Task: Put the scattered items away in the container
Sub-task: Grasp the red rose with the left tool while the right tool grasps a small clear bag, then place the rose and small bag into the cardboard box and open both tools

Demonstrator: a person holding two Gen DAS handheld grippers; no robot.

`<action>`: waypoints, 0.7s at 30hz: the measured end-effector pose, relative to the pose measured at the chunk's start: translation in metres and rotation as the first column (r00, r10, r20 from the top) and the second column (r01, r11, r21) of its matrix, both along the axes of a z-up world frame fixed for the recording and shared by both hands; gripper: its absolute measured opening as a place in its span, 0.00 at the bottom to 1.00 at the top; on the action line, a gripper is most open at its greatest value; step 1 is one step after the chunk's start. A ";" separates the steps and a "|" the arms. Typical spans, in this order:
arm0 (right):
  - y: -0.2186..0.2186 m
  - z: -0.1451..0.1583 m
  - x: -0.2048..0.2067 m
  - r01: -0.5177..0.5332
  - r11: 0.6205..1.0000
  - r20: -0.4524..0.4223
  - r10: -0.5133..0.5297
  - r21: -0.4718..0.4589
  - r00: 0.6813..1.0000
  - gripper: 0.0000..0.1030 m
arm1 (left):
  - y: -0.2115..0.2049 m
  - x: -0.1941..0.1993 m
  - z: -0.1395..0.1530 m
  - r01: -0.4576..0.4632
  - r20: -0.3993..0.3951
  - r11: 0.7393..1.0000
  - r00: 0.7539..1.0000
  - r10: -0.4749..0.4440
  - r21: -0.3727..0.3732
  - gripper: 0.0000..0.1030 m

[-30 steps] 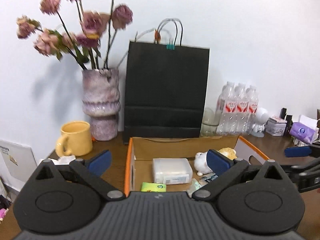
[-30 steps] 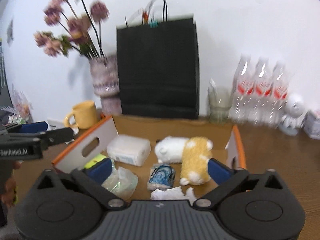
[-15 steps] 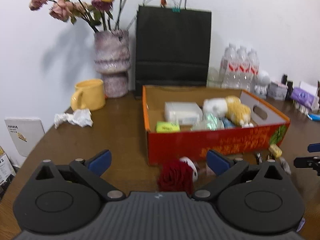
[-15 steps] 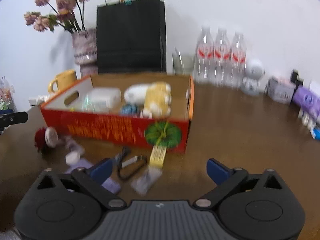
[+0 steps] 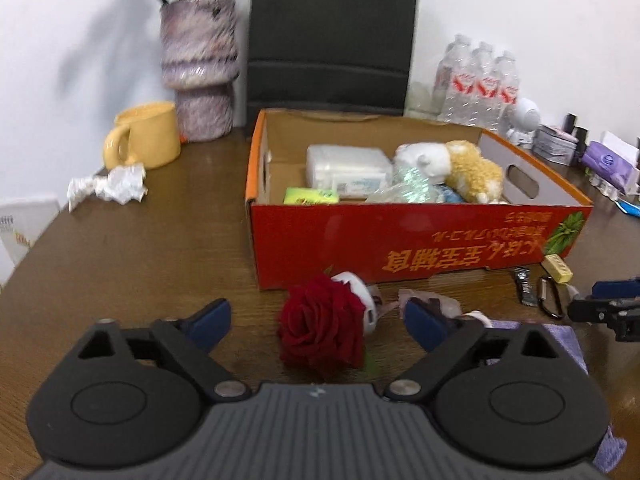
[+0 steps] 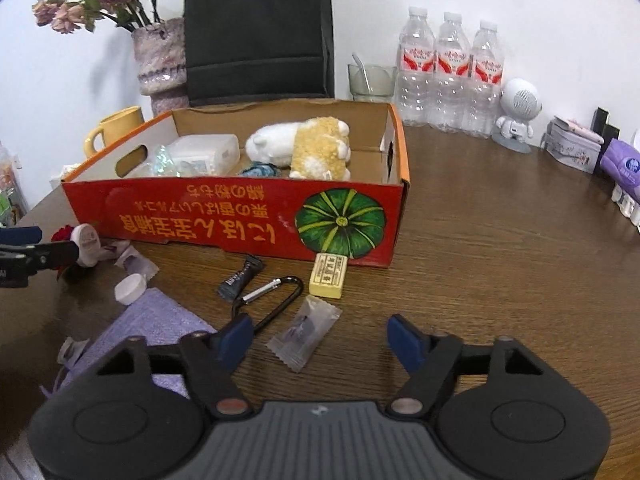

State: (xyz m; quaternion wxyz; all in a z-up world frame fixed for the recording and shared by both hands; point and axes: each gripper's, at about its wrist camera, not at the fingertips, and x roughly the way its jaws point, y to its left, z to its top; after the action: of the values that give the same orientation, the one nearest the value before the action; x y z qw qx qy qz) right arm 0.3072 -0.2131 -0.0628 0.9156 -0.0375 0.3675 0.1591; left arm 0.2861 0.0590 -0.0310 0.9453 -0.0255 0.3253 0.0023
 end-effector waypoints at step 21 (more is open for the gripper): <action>-0.006 0.010 -0.015 -0.030 0.999 0.071 0.028 0.027 0.997 0.15 | -0.003 -0.034 0.022 -0.028 0.107 1.000 0.994 0.028 -0.002 0.48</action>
State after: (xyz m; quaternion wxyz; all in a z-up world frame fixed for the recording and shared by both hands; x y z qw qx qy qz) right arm 0.2924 -0.2189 -0.0525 0.9261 -0.0354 0.3318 0.1762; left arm 0.2517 0.0557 -0.0089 0.9612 -0.0306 0.2737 0.0139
